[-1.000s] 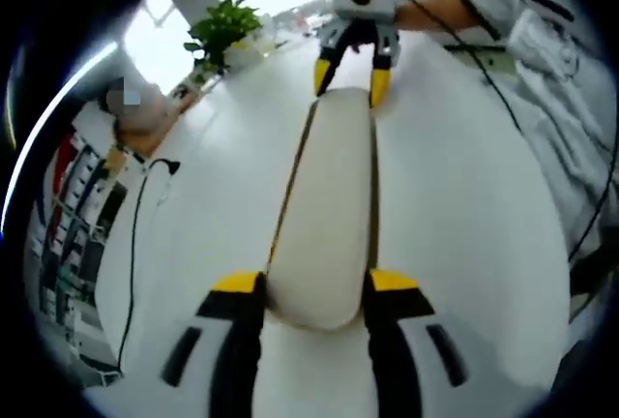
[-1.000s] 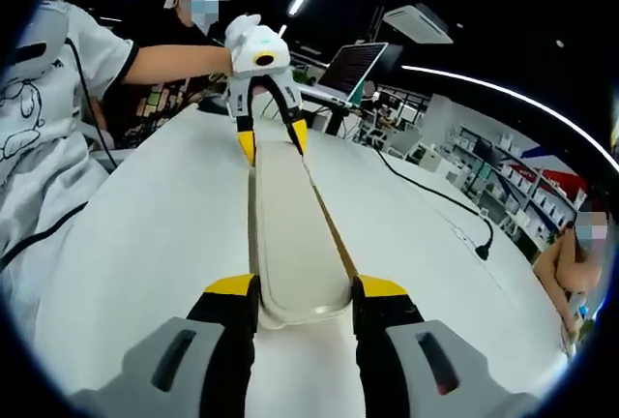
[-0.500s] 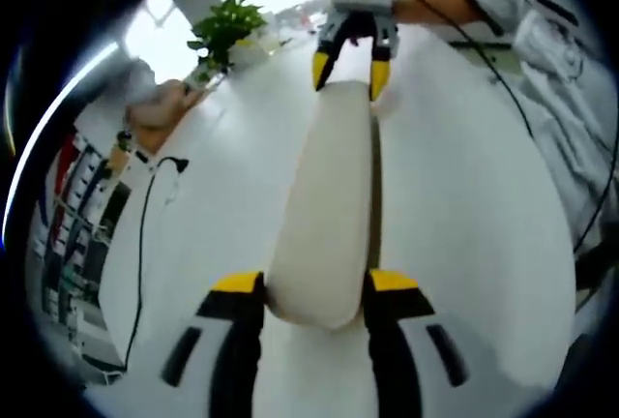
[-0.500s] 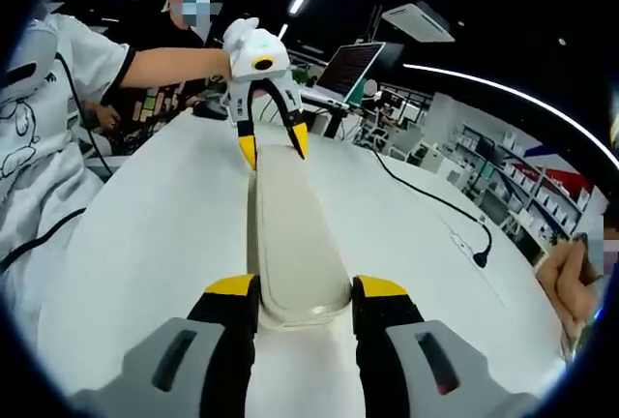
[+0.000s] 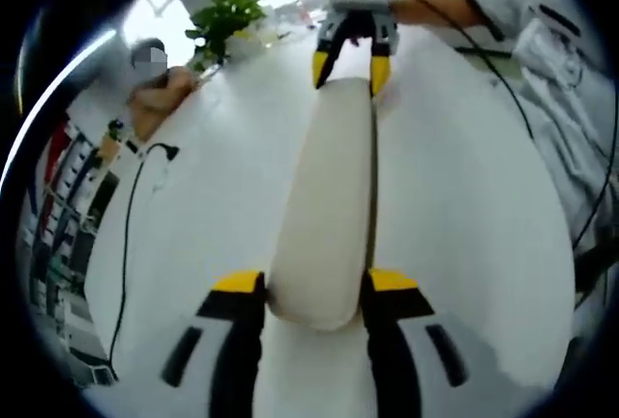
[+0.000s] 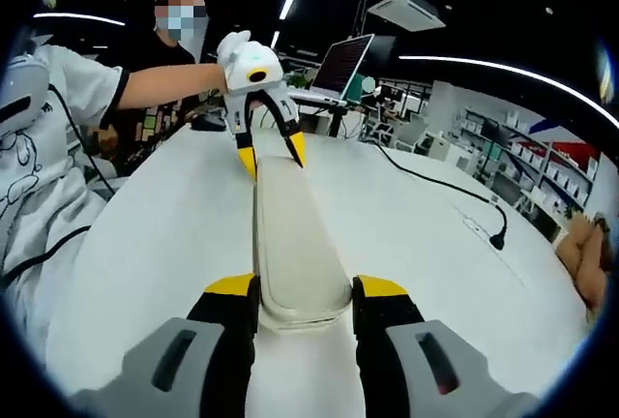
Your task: Arrange the utensils inside the cutlery case until each visible utensil rests in its matching compartment.
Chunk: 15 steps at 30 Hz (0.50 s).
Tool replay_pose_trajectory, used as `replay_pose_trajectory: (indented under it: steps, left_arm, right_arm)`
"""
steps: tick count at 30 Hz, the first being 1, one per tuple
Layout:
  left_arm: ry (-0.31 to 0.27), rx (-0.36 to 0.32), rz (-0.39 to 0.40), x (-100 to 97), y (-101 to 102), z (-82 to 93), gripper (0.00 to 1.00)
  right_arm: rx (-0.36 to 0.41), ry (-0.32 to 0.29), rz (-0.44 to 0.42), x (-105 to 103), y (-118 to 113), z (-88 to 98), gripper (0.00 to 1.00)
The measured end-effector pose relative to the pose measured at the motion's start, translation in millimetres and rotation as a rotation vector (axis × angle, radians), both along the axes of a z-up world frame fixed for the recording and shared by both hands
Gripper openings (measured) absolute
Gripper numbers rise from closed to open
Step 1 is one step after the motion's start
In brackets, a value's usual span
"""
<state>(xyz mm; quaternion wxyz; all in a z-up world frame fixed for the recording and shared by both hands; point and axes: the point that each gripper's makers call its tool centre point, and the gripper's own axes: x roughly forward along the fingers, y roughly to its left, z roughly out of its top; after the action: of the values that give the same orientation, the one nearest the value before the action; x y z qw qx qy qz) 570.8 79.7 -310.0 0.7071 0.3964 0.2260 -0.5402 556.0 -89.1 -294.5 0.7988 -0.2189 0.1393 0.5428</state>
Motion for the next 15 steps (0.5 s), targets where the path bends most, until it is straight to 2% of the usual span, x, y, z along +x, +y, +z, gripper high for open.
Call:
replay_pose_trajectory:
  steps: [5,15]
  left_arm:
    - [0.009,-0.001,-0.013,1.5,-2,-0.4,0.43]
    - [0.005,0.024,-0.026,-2.9,-3,-2.7,0.42]
  right_arm:
    - [0.031,0.019,-0.007,-1,-1,-0.7,0.4]
    - [0.047,-0.002,-0.006,-7,-15,0.9,0.37]
